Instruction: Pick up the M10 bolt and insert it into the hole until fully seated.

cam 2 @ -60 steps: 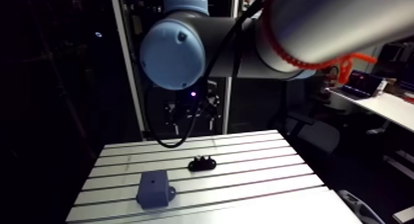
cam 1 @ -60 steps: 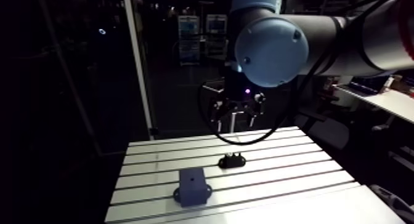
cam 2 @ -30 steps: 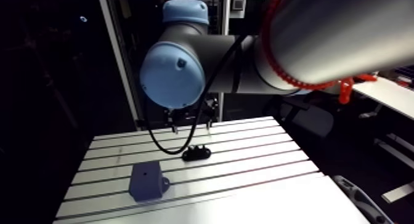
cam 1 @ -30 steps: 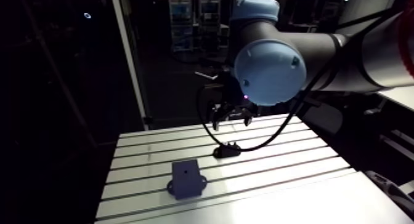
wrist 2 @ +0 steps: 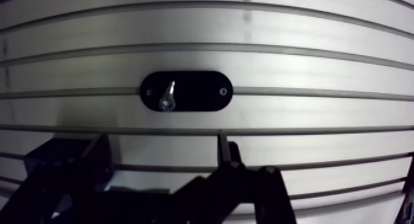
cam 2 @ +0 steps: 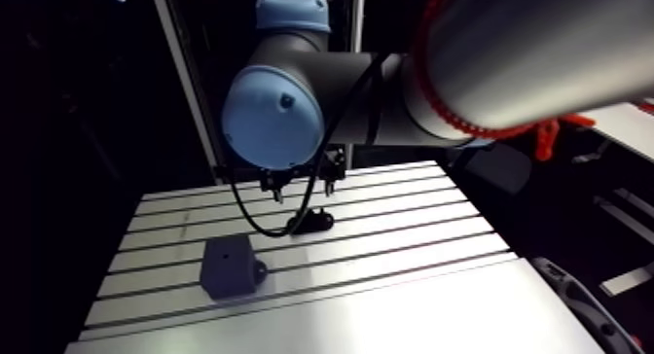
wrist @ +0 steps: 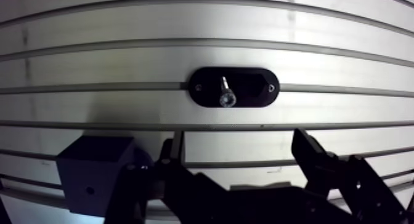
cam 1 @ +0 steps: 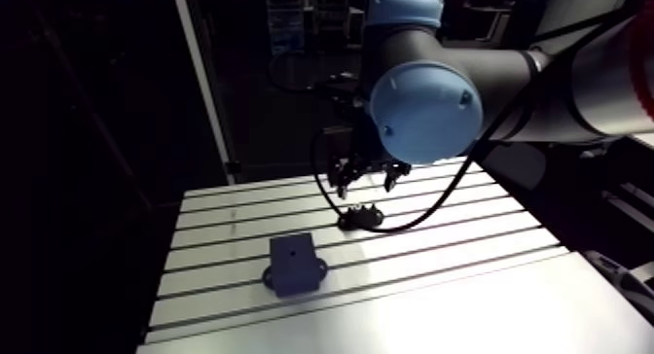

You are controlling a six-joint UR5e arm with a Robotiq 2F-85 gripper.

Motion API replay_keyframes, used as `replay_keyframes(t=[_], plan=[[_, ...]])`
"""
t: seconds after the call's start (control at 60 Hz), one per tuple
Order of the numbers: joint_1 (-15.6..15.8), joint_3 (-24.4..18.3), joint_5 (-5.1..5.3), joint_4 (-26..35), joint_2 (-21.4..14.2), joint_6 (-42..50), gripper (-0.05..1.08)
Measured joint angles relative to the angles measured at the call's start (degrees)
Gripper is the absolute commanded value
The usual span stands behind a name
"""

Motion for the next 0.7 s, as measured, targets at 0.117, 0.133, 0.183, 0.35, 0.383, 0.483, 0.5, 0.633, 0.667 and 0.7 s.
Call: replay_keyframes(t=[0.117,0.133,0.183,0.35,0.383,0.483,0.5,0.633,0.667,0.7], plan=[[0.0,-0.2,-0.02,-1.1,1.1,0.0,0.29],[0.0,-0.2,-0.03,-1.3,1.2,0.0,0.30],[0.1,-0.3,-0.05,-1.6,1.5,0.0,0.32],[0.2,-0.4,-0.14,-2.2,2.6,0.0,0.37],[0.2,-0.5,-0.16,-2.3,2.8,0.0,0.38],[0.3,-0.5,-0.19,-2.5,3.4,0.0,0.40],[0.3,-0.5,-0.20,-2.5,3.5,0.0,0.40],[0.4,-0.5,-0.24,-2.6,4.2,0.1,0.44],[0.4,-0.5,-0.24,-2.7,4.3,0.1,0.44],[0.4,-0.5,-0.24,-2.7,4.4,0.1,0.44]])
